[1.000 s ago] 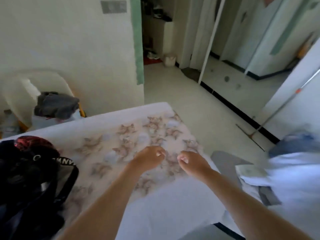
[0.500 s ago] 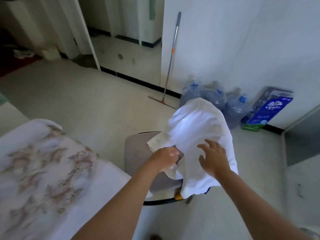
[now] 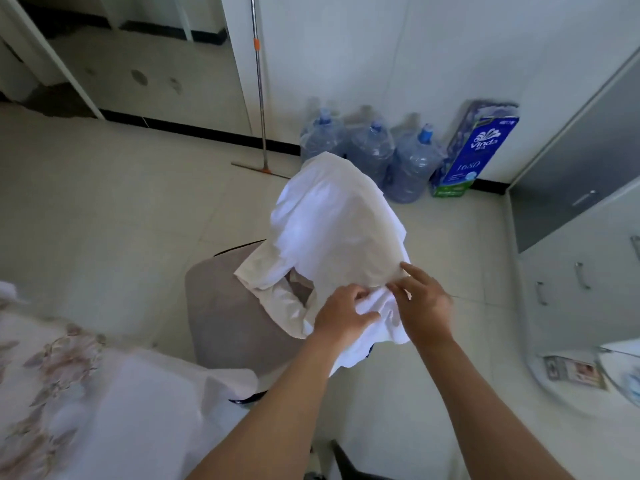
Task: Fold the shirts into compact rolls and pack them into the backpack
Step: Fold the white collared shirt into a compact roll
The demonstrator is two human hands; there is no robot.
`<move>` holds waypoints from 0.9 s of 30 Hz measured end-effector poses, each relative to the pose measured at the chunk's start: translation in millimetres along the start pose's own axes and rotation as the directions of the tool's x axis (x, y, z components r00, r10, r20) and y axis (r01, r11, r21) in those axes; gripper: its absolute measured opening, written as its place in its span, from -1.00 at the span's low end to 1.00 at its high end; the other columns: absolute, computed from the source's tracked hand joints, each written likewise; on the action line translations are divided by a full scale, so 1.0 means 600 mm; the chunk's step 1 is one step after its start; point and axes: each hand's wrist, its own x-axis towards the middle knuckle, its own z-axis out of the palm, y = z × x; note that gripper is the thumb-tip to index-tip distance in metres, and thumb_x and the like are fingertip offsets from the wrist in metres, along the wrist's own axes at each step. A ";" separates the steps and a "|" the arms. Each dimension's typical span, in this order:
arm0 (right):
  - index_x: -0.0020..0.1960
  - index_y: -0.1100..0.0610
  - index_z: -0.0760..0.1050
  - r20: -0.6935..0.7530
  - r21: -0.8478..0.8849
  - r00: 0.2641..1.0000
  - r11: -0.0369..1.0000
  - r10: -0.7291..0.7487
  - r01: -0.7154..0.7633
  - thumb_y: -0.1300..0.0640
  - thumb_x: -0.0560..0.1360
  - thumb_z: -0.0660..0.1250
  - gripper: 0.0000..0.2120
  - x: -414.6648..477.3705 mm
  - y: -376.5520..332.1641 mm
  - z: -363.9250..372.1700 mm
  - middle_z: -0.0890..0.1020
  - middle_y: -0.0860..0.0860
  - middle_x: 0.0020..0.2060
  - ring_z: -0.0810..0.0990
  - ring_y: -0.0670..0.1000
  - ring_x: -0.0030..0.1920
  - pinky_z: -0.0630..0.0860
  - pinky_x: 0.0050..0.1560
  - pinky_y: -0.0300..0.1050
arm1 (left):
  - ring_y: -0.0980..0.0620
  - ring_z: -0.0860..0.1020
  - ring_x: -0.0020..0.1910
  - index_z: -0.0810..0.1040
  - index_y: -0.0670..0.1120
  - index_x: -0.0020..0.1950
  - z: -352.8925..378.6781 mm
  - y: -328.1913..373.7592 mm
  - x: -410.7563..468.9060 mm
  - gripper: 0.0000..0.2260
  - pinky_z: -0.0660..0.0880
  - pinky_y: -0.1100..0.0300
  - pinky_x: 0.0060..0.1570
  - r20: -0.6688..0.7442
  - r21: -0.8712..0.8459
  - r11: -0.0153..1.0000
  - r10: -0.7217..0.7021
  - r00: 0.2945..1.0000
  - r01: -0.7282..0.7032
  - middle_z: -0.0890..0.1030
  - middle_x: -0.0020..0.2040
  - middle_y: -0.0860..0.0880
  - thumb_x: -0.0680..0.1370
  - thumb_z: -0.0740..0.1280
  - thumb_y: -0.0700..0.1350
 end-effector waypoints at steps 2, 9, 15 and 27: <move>-0.20 0.04 0.68 -0.104 -0.029 0.988 0.993 -0.117 0.114 0.08 0.44 0.45 -0.93 0.009 -0.006 -0.005 0.71 -0.05 0.02 0.65 0.09 -0.08 0.47 0.00 -0.01 | 0.12 0.52 0.00 0.47 0.16 0.14 -0.003 0.003 0.007 -0.62 0.49 0.19 -0.01 -0.075 0.030 0.998 0.060 0.995 -0.058 0.51 0.04 0.17 0.38 0.41 0.21; -0.13 0.06 0.45 0.102 0.374 0.995 0.926 0.008 -0.046 0.10 0.61 0.27 -0.86 0.101 -0.125 -0.065 0.54 -0.07 -0.29 0.49 0.01 -0.24 0.39 -0.16 -0.06 | -0.04 0.53 -0.12 0.46 -0.04 0.01 -0.087 0.061 0.032 -0.94 0.34 0.16 -0.17 -0.324 -0.019 0.983 0.165 0.932 -0.181 0.57 -0.12 0.00 0.64 0.21 -0.10; 0.14 0.03 0.60 0.263 -0.069 0.959 0.989 -0.109 0.132 -0.05 0.45 0.46 -0.69 0.125 -0.097 -0.035 0.60 -0.01 0.08 0.55 0.13 0.10 0.35 0.19 0.06 | -0.02 0.45 -0.19 0.36 -0.02 0.01 -0.236 0.084 0.043 -0.92 0.32 0.14 -0.30 -0.415 -0.043 0.989 0.113 0.903 -0.144 0.48 -0.17 0.06 0.62 0.12 -0.18; 0.31 -0.07 0.46 0.259 0.148 0.919 0.952 -0.298 0.268 -0.04 0.41 0.47 -0.51 0.176 -0.246 -0.041 0.49 0.01 0.30 0.43 0.06 0.29 0.34 0.37 0.02 | 0.04 0.59 -0.09 0.64 0.01 0.00 -0.329 0.068 -0.003 -0.66 0.43 0.32 -0.22 -0.429 0.002 0.954 0.271 0.862 -0.299 0.65 -0.11 0.10 0.48 0.18 -0.35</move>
